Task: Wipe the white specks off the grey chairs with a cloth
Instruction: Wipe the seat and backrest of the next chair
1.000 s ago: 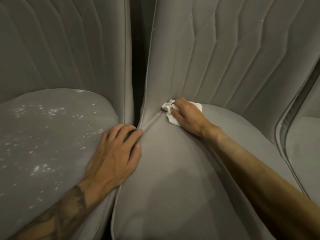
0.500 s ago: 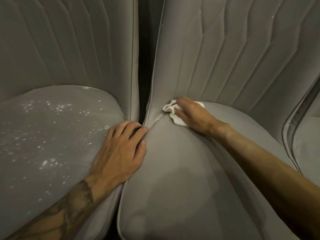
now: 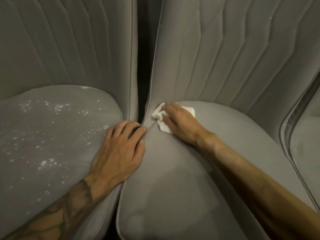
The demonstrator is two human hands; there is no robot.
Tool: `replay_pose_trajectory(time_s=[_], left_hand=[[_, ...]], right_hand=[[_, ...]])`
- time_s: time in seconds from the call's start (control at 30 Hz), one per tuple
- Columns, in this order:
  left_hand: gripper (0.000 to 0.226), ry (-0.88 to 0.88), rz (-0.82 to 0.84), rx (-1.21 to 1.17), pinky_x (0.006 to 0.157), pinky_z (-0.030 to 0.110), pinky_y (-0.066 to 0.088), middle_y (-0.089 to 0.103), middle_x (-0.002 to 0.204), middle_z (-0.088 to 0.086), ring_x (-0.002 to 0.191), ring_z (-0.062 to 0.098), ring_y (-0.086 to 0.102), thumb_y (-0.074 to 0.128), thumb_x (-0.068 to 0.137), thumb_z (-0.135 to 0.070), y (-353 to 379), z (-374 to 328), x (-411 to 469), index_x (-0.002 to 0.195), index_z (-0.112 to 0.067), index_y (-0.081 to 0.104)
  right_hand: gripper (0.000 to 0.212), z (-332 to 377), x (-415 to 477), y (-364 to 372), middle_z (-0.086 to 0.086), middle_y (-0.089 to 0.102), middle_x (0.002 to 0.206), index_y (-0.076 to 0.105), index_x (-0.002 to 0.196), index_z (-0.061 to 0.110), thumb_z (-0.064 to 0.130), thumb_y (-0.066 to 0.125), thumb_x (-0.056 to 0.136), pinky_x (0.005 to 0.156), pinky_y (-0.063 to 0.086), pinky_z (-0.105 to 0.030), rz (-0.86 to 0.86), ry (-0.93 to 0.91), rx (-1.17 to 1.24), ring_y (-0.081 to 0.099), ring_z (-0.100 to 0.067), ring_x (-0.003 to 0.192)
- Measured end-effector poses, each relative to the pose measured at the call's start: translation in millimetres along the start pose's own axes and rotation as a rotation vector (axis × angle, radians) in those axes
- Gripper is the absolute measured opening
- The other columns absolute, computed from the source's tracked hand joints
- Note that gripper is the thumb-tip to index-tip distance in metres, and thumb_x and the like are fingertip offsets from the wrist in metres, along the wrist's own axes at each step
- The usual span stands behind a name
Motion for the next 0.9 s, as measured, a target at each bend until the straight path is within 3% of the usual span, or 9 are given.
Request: replay_pose_trajectory(time_s=[0.13, 0.27, 0.33, 0.47, 0.63, 0.73, 0.9], left_hand=[[0.043, 0.009, -0.006, -0.005, 0.107, 0.043, 0.039, 0.057, 0.135, 0.001, 0.128, 0.022, 0.049, 0.039, 0.103, -0.033, -1.8, -1.3, -0.6, 0.138, -0.019, 0.06], [0.041, -0.006, -0.008, -0.028, 0.109, 0.042, 0.038, 0.059, 0.134, 0.003, 0.129, 0.022, 0.049, 0.041, 0.102, -0.031, -3.5, -2.3, 0.0, 0.135, -0.017, 0.059], [0.035, -0.026, -0.016, -0.045, 0.11, 0.042, 0.039, 0.061, 0.132, 0.005, 0.128, 0.024, 0.051, 0.044, 0.101, -0.028, -4.5, -1.0, 0.5, 0.129, -0.015, 0.06], [0.021, -0.042, -0.045, -0.063, 0.105, 0.044, 0.043, 0.062, 0.123, 0.009, 0.12, 0.029, 0.055, 0.047, 0.097, -0.022, -8.5, -0.9, -0.2, 0.111, -0.012, 0.059], [0.006, -0.055, -0.068, -0.139, 0.097, 0.043, 0.043, 0.057, 0.113, 0.01, 0.104, 0.025, 0.052, 0.05, 0.095, -0.017, -12.1, -0.7, -0.4, 0.1, -0.014, 0.05], [0.011, -0.081, -0.094, -0.174, 0.097, 0.043, 0.044, 0.056, 0.118, 0.015, 0.105, 0.028, 0.053, 0.054, 0.089, -0.009, -14.9, 1.8, -0.9, 0.1, -0.01, 0.05], [0.032, -0.168, -0.099, -0.303, 0.105, 0.043, 0.044, 0.056, 0.125, 0.022, 0.113, 0.034, 0.056, 0.046, 0.088, -0.019, -13.1, 12.8, -1.9, 0.108, 0.002, 0.058]], right_hand=[[0.018, 12.6, -9.7, 0.6, -0.004, 0.057, 0.113, 0.058, 0.112, 0.014, 0.026, 0.048, 0.102, 0.093, 0.039, -0.023, 0.08, -0.069, 0.07, 0.053, -0.015, 0.102], [0.022, 5.4, -3.4, -10.7, -0.013, 0.057, 0.113, 0.058, 0.107, 0.004, 0.022, 0.048, 0.103, 0.095, 0.041, -0.033, 0.013, 0.026, 0.009, 0.055, -0.028, 0.105], [0.023, 24.4, -8.9, -1.1, -0.013, 0.057, 0.111, 0.058, 0.106, 0.004, 0.024, 0.047, 0.103, 0.094, 0.041, -0.038, 0.012, 0.001, -0.016, 0.055, -0.029, 0.102], [0.019, 50.7, -25.1, 10.5, -0.005, 0.057, 0.113, 0.058, 0.113, 0.012, 0.024, 0.048, 0.103, 0.093, 0.042, -0.031, 0.088, -0.102, 0.059, 0.055, -0.02, 0.101], [0.024, 26.2, -19.4, -3.5, -0.013, 0.055, 0.112, 0.059, 0.107, 0.005, 0.024, 0.045, 0.104, 0.094, 0.041, -0.038, -0.031, 0.079, -0.002, 0.053, -0.029, 0.102], [0.023, 47.0, -19.5, 4.7, -0.013, 0.057, 0.107, 0.06, 0.103, 0.004, 0.022, 0.046, 0.103, 0.09, 0.042, -0.039, -0.072, 0.035, -0.003, 0.054, -0.028, 0.097], [0.022, 77.6, -24.0, 20.5, -0.006, 0.058, 0.11, 0.062, 0.107, 0.009, 0.025, 0.048, 0.102, 0.093, 0.042, -0.03, 0.033, -0.113, 0.09, 0.054, -0.017, 0.098]])
Point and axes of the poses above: each hand's wrist, its own x-axis towards the middle knuckle, its own y-axis out of the palm, z = x × y, the point moved 10 cm from there along x, towards the middle knuckle
